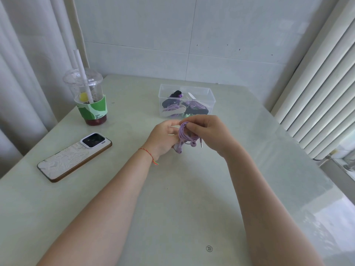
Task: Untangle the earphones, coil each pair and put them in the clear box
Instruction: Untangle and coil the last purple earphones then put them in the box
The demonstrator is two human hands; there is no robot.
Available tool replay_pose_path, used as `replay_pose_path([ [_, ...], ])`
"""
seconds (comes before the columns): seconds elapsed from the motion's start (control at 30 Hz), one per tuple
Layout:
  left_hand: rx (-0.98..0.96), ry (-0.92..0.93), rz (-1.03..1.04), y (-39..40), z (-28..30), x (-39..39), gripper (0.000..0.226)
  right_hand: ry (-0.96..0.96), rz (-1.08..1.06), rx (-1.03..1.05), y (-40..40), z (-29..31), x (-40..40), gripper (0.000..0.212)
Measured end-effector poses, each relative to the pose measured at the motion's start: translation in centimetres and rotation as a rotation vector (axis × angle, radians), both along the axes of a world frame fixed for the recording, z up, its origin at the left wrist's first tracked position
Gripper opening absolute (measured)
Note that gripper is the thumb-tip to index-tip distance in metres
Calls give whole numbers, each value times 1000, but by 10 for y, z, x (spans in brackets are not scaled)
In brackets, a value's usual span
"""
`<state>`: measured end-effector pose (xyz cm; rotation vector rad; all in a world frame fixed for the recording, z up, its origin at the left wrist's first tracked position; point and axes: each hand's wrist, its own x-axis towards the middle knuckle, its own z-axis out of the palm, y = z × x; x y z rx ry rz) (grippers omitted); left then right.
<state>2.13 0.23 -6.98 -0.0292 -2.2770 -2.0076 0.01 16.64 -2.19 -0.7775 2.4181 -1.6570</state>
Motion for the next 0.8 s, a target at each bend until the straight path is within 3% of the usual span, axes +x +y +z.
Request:
replay_pose_path([
  [0.17,75,-29,-152,7,6,7,18,93,-138,8,1,-7,-8,20],
  [0.43,201,-62,-109,11,8,9,11,176,-199,12,-7,-10,-6,21],
  [0.63,320,-50,-94,16,13,10,10,402,-328,19,-18,-13,-1,24],
  [0.8,343,-35,-91,17,10,9,10,449,-335,55,-19,-17,-3,24],
])
